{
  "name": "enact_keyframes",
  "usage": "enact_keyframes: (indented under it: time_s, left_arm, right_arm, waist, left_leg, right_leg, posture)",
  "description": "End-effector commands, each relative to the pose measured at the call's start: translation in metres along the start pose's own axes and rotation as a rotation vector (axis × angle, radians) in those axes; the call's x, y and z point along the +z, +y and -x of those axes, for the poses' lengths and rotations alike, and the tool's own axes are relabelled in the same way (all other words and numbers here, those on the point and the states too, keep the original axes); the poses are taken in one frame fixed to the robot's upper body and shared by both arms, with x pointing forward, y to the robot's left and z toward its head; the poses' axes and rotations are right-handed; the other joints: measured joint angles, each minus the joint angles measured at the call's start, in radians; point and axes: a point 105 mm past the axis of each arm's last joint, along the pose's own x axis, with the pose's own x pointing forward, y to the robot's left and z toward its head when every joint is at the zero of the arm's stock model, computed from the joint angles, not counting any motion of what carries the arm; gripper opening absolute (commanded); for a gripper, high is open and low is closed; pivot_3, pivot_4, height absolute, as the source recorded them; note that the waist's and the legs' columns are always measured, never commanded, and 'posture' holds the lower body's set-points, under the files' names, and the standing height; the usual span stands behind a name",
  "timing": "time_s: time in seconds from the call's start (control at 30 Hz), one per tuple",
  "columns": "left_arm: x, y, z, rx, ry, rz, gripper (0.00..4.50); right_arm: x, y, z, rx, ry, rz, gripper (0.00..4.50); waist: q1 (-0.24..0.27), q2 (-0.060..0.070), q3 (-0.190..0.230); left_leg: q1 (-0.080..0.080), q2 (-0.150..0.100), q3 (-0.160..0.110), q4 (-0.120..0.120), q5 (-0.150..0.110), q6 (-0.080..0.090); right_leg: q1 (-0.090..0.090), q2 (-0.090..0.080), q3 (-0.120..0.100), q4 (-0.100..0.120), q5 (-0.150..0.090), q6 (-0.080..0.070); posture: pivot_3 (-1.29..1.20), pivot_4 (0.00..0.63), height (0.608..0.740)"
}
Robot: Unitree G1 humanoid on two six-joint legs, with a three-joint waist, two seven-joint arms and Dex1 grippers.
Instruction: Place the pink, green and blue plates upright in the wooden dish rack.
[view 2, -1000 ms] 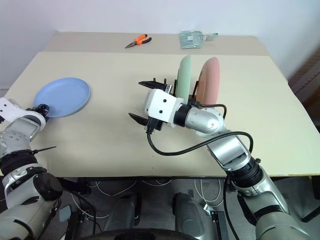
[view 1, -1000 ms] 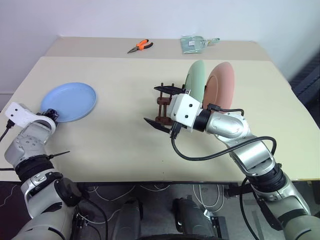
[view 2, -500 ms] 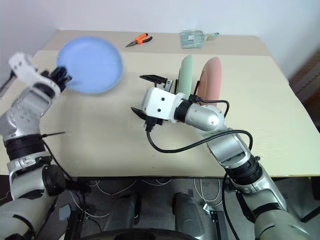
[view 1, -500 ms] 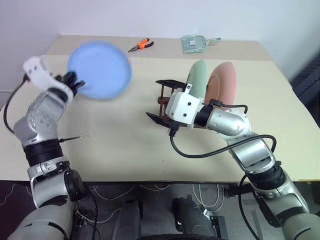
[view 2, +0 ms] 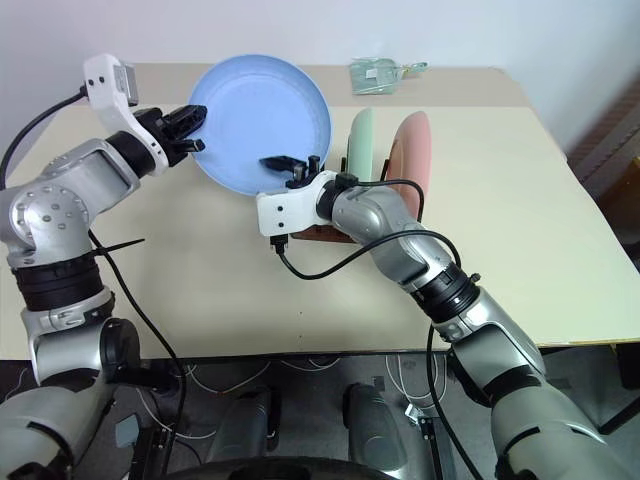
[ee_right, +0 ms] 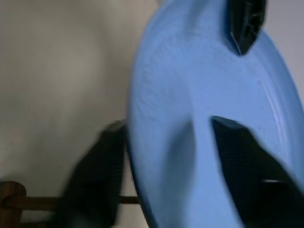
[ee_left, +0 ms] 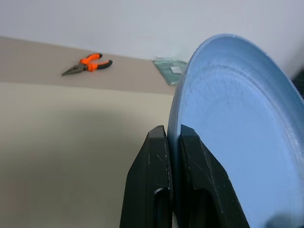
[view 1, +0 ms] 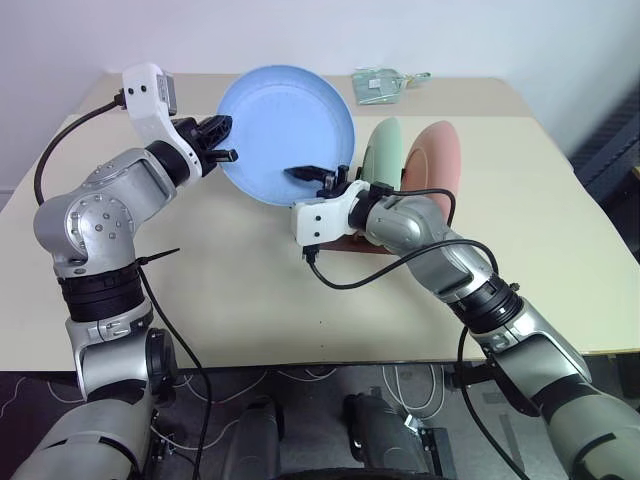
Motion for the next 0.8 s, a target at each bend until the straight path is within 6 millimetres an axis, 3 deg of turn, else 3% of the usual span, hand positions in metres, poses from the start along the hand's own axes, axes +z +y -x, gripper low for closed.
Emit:
enact_keyframes:
  time_s: [0.03, 0.07, 0.1, 0.13, 0.27, 0.33, 0.4, 0.5, 0.6, 0.67, 0.73, 0.8]
  left_arm:
    - [0.018, -0.009, 0.005, -0.032, -0.064, -0.005, 0.00]
    - [0.018, -0.010, 0.005, -0.038, -0.068, 0.007, 0.00]
    - [0.019, -0.011, 0.005, -0.051, -0.076, 0.017, 0.00]
    - [0.021, -0.014, 0.005, -0.074, -0.094, 0.039, 0.33]
    - [0.043, -0.015, 0.006, -0.065, -0.235, 0.018, 2.00]
    - [0.082, 0.006, 0.016, 0.036, -0.444, 0.045, 3.09]
    - [0.106, 0.026, 0.029, 0.119, -0.581, 0.079, 3.09]
    - [0.121, 0.058, 0.045, 0.290, -0.678, -0.011, 3.09]
    - [0.101, 0.087, 0.051, 0.423, -0.595, -0.283, 3.09]
    - [0.072, 0.096, 0.045, 0.408, -0.495, -0.359, 3.09]
    - [0.013, 0.098, 0.031, 0.341, -0.319, -0.488, 3.09]
    - [-0.030, 0.087, 0.022, 0.244, -0.208, -0.591, 3.09]
  right_arm:
    - [0.008, -0.011, 0.000, -0.039, -0.029, 0.045, 0.56]
    - [0.009, -0.011, 0.000, -0.041, -0.031, 0.049, 0.03]
    - [0.009, -0.011, 0.000, -0.041, -0.032, 0.053, 0.03]
    - [0.010, -0.011, -0.001, -0.042, -0.034, 0.058, 0.00]
    - [0.013, -0.010, -0.002, -0.060, -0.034, 0.088, 0.00]
    - [0.013, -0.010, -0.002, -0.081, -0.022, 0.092, 0.00]
    - [0.012, -0.012, -0.001, -0.101, -0.013, 0.091, 0.00]
    - [0.014, -0.017, 0.002, -0.156, -0.020, 0.062, 0.00]
    - [0.031, -0.044, 0.012, -0.328, -0.109, -0.160, 0.00]
    - [0.046, -0.059, 0.022, -0.408, -0.206, -0.315, 0.00]
    - [0.067, -0.068, 0.035, -0.465, -0.365, -0.621, 0.00]
    - [0.078, -0.070, 0.043, -0.480, -0.458, -0.836, 0.00]
  waist:
    - [0.000, 0.000, 0.000]
    - [0.000, 0.000, 0.000]
    - [0.000, 0.000, 0.000]
    - [0.000, 0.000, 0.000]
    - [0.002, 0.000, 0.000]
    - [0.002, 0.000, 0.000]
    - [0.001, 0.000, 0.000]
    - [-0.003, 0.000, 0.000]
    - [-0.003, 0.000, 0.000]
    - [0.001, 0.000, 0.000]
    - [0.007, 0.000, 0.000]
    - [0.016, -0.001, -0.001]
  left_leg:
    - [0.000, 0.000, 0.000, 0.000, 0.000, 0.000]
    - [0.000, 0.000, 0.000, 0.000, 0.000, 0.000]
    - [0.000, 0.000, 0.000, 0.000, 0.000, 0.000]
    - [0.000, 0.000, 0.000, 0.000, 0.000, 0.000]
    - [0.000, 0.000, -0.001, 0.000, 0.001, -0.001]
    - [0.000, 0.000, -0.001, 0.000, 0.001, -0.002]
    - [0.000, 0.000, -0.001, 0.000, 0.001, -0.002]
    - [0.001, 0.000, 0.000, -0.002, 0.001, -0.002]
    - [0.007, 0.000, 0.001, -0.009, 0.002, -0.004]
    - [0.008, 0.000, 0.001, -0.013, 0.005, -0.007]
    - [0.008, 0.000, 0.000, -0.014, 0.005, -0.008]
    - [0.007, 0.000, 0.000, -0.013, 0.005, -0.008]
  right_leg:
    - [0.000, 0.000, 0.000, 0.000, 0.000, 0.000]
    - [0.000, 0.000, 0.000, 0.000, 0.000, 0.000]
    - [0.000, 0.000, 0.000, 0.000, 0.000, 0.000]
    - [0.000, 0.000, 0.000, 0.000, 0.000, 0.000]
    - [0.000, 0.000, 0.000, 0.000, 0.000, 0.000]
    - [0.000, 0.000, 0.000, 0.000, 0.000, 0.000]
    - [0.000, 0.000, -0.001, 0.000, 0.000, 0.000]
    - [0.000, 0.000, 0.000, 0.000, 0.000, 0.000]
    - [0.001, 0.000, 0.001, 0.000, 0.000, 0.000]
    - [0.001, 0.001, 0.000, 0.001, 0.000, 0.000]
    - [0.001, 0.000, -0.001, 0.001, 0.000, 0.000]
    - [0.002, -0.001, -0.001, 0.001, 0.000, 0.000]
  posture:
    - [0.00, 0.150, 0.732]
    - [0.00, 0.150, 0.732]
    - [0.00, 0.150, 0.732]
    - [0.00, 0.150, 0.732]
    - [0.00, 0.150, 0.732]
    - [0.00, 0.150, 0.732]
    - [0.00, 0.150, 0.732]
    - [0.00, 0.150, 0.732]
    - [0.00, 0.150, 0.732]
    - [0.00, 0.150, 0.732]
    - [0.00, 0.150, 0.732]
    - [0.00, 0.150, 0.732]
